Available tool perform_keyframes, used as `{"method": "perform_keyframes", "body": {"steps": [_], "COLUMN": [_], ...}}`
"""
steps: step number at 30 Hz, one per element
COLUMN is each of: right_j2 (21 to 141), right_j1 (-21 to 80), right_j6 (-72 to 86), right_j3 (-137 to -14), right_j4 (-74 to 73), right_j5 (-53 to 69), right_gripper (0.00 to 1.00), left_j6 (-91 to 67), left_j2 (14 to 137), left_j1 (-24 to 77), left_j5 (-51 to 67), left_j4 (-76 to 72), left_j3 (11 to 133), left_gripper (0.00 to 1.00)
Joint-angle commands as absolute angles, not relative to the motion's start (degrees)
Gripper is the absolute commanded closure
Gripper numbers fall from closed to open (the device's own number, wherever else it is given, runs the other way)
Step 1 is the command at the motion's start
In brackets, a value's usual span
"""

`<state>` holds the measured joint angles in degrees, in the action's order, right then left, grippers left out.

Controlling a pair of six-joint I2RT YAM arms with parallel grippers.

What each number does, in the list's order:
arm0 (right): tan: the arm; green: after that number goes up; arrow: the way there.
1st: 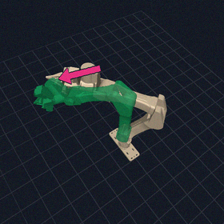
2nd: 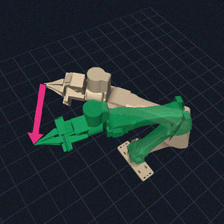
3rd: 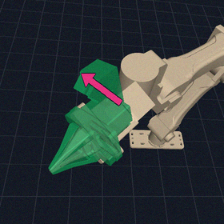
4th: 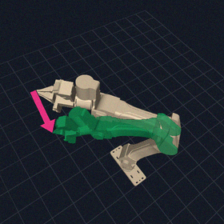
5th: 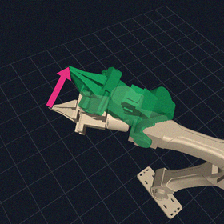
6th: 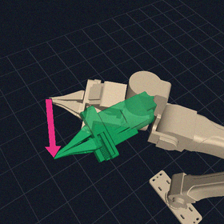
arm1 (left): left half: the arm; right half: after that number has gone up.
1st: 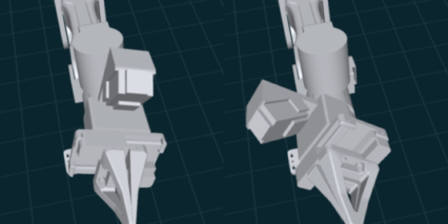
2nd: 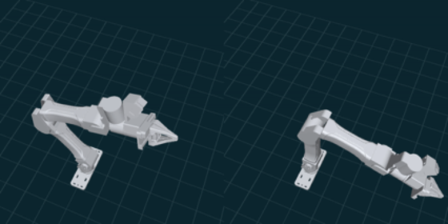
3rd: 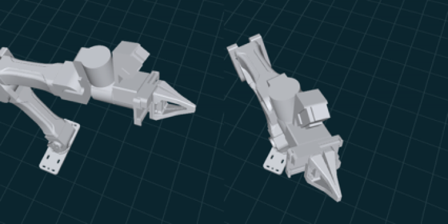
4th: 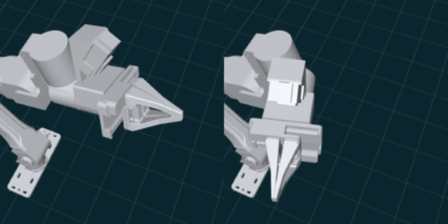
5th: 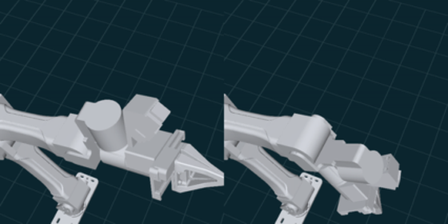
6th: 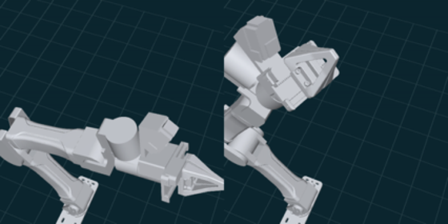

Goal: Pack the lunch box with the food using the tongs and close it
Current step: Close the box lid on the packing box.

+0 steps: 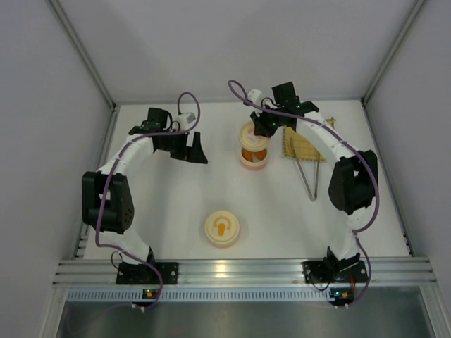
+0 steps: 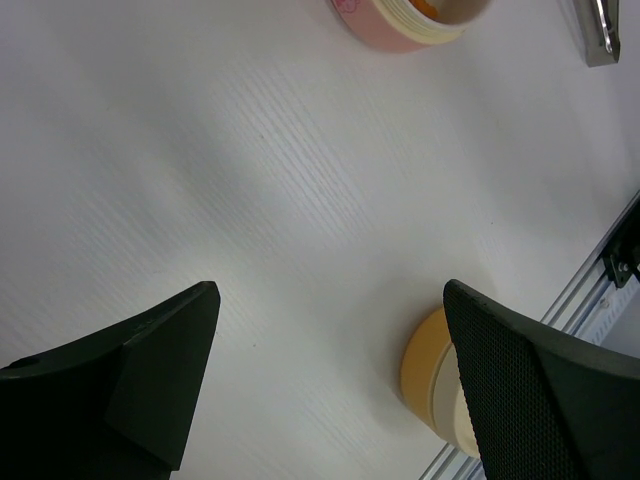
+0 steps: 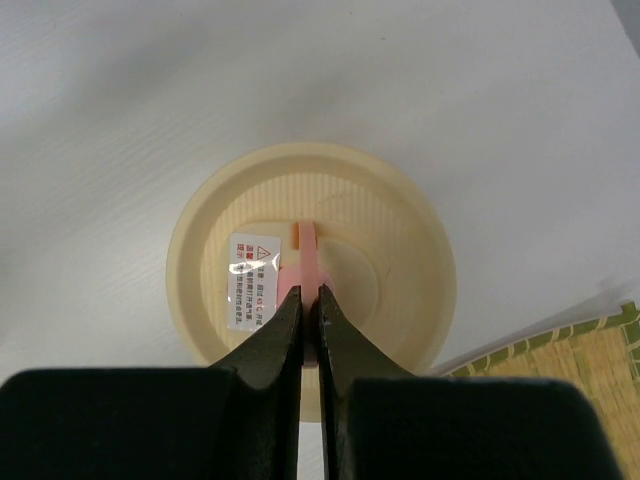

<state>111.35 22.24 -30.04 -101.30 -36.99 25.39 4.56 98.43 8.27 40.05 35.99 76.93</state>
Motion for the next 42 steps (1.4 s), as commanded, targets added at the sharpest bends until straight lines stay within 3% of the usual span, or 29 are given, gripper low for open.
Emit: {"method": "perform_keyframes", "body": {"steps": [1, 42], "right_j2": [111.79, 118.91], "right_j1": [22.24, 22.24], "right_j6": [-31.82, -31.46], "right_j3": [-102.92, -99.32], "right_j4": [-37.27, -35.42], "right_j5": [28.48, 28.13], "right_gripper": [1.0, 1.0], "left_j6": [5.54, 8.0], "left_j2": [95.36, 96.24], "left_j1": [7.91, 6.06], "left_j5": [42.71, 42.98], "left_j4": [33.75, 35.68], "left_j3": [75.76, 75.67], "left_gripper": [0.02, 0.02]}}
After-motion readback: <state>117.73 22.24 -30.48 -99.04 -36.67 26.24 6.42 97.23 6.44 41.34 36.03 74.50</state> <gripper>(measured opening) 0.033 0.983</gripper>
